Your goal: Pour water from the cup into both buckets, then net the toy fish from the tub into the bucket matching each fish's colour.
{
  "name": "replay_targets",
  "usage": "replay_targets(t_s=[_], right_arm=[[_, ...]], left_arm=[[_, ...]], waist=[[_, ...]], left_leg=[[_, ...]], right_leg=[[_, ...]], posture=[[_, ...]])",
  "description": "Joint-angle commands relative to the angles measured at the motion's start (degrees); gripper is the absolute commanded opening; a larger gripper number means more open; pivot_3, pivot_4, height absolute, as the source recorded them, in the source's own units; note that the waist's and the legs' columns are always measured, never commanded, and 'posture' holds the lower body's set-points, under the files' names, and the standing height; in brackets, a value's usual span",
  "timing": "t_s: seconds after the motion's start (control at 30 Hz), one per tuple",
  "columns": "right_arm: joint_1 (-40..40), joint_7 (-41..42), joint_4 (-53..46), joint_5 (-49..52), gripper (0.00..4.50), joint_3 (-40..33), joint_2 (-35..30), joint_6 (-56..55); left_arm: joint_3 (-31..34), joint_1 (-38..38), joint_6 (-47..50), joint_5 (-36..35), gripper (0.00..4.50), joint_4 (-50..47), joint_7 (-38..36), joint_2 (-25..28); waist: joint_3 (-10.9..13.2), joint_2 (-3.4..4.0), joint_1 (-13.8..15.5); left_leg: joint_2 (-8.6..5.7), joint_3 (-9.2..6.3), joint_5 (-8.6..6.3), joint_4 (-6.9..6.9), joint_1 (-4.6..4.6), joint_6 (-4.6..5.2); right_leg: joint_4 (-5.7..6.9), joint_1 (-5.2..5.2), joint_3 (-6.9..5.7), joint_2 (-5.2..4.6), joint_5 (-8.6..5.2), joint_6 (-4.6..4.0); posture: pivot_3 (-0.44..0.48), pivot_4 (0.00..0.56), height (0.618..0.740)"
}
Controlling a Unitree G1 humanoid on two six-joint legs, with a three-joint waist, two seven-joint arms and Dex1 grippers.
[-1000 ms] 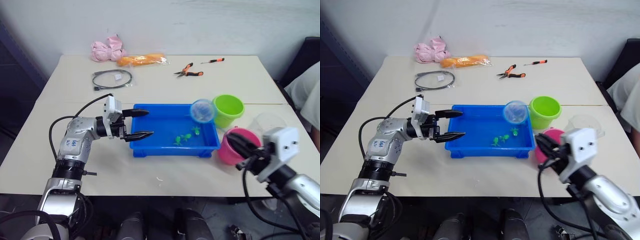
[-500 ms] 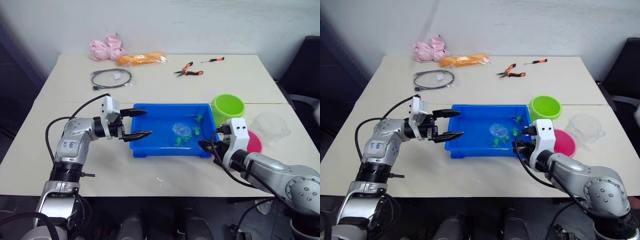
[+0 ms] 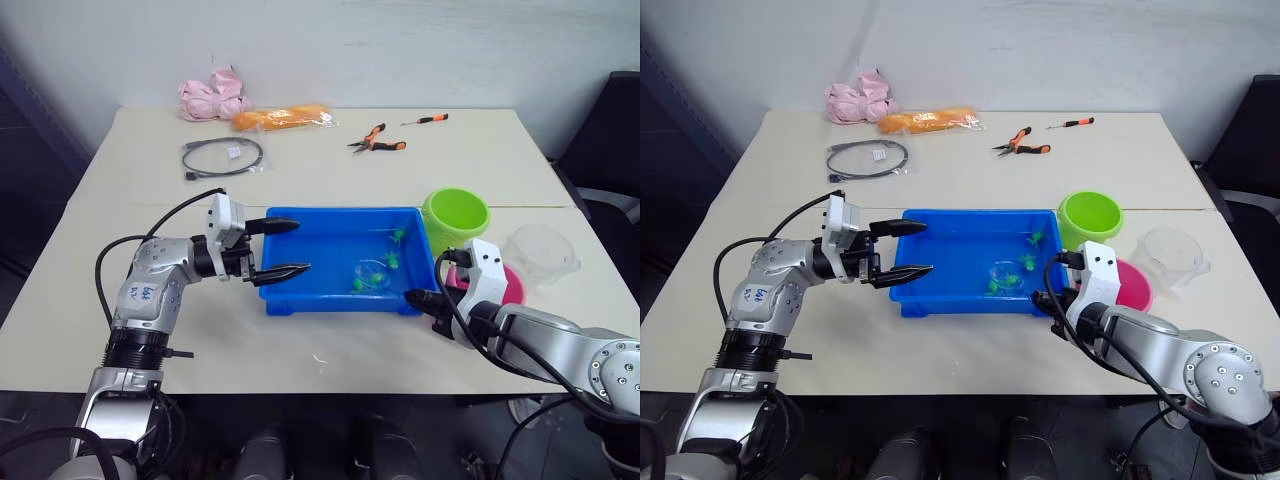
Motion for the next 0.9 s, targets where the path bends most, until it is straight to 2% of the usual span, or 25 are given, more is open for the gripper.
replay_targets(t_s=[0.03, 0.43, 0.57, 0.7, 0.9], right_arm=[[0.2, -1.5, -0.3, 1.6, 0.0, 0.1, -0.3, -2.3], [-3.3, -5.3, 3.1, -0.3, 0.0, 2.5, -1.7, -3.4], [-5.4, -2.2, 3.6, -8.2, 0.0, 3.4, -2.4, -1.6], [-5.5, 0.1, 3.7, -11.1, 0.0, 3.8, -1.4, -0.8], [-4.9, 8.6, 1.8, -19.2, 0.0, 4.5, -1.1, 1.6]], left_arm=[[0.1, -0.5, 0.0, -0.4, 4.47, -2.0, 0.3, -0.1], [0.3, -0.8, 0.0, -0.4, 4.47, -1.8, 0.7, -0.1], [0.5, -1.1, -0.3, -0.3, 4.47, -1.4, 0.7, -0.1], [0.5, -1.1, -0.5, -0.3, 4.47, -1.3, 0.7, -0.1], [0.8, -0.9, -1.3, -0.3, 4.47, -0.8, 0.5, 0.0]], waist=[[0.0, 0.0, 0.0], [0.0, 0.0, 0.0], [0.0, 0.0, 0.0], [0.0, 0.0, 0.0], [0.0, 0.01, 0.0]], left_leg=[[0.0, 0.0, 0.0, 0.0, 0.0, 0.0], [0.02, -0.01, 0.0, -0.01, -0.03, 0.01], [0.02, -0.01, 0.0, -0.02, -0.06, 0.01], [0.03, -0.02, -0.01, -0.03, -0.08, 0.02], [0.02, -0.01, -0.05, -0.03, -0.14, 0.08]], right_leg=[[0.0, 0.0, 0.0, 0.0, 0.0, 0.0], [-0.23, 0.0, 0.0, 0.0, 0.01, 0.01], [-0.28, 0.0, 0.0, 0.0, 0.02, 0.04], [-0.32, -0.01, -0.02, 0.0, 0.03, 0.05], [-0.39, -0.02, -0.03, 0.0, 0.05, 0.09]], posture=[[0.0, 0.15, 0.74], [0.0, 0.15, 0.74], [0.0, 0.15, 0.74], [0.0, 0.15, 0.74], [0.0, 0.15, 0.74]])
